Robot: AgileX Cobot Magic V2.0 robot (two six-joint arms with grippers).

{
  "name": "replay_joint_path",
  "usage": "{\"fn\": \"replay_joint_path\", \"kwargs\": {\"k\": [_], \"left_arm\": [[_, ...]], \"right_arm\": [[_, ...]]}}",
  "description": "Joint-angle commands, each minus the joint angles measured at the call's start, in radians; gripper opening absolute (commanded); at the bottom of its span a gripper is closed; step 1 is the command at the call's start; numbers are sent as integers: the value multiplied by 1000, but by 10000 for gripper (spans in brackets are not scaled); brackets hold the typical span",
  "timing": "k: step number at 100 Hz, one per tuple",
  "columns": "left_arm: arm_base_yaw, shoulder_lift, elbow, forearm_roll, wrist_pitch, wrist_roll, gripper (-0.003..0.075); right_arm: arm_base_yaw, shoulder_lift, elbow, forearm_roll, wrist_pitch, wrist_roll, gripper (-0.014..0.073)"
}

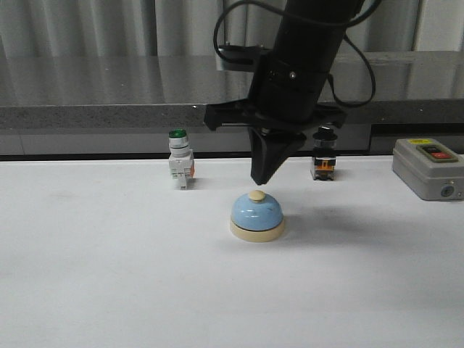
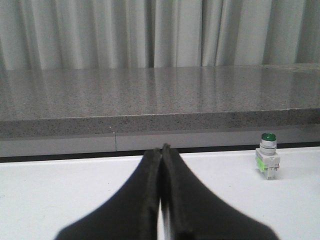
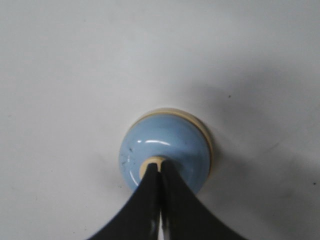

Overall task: Place and press bell with both arms
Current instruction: 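Raise the right gripper away from the bell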

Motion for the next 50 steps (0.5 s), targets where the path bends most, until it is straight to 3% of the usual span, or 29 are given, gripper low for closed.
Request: {"fn": "replay_joint_path", "kwargs": {"k": [1, 32, 50], "left_arm": [[1, -29, 42, 2, -87, -8, -20], [1, -29, 42, 2, -87, -8, -20], [1, -29, 42, 2, -87, -8, -20]], "right_arm": [[0, -98, -41, -18, -12, -7, -69], [-31, -262, -24, -69, -30, -7, -69], [-67, -411, 100, -113, -112, -7, -69]]}}
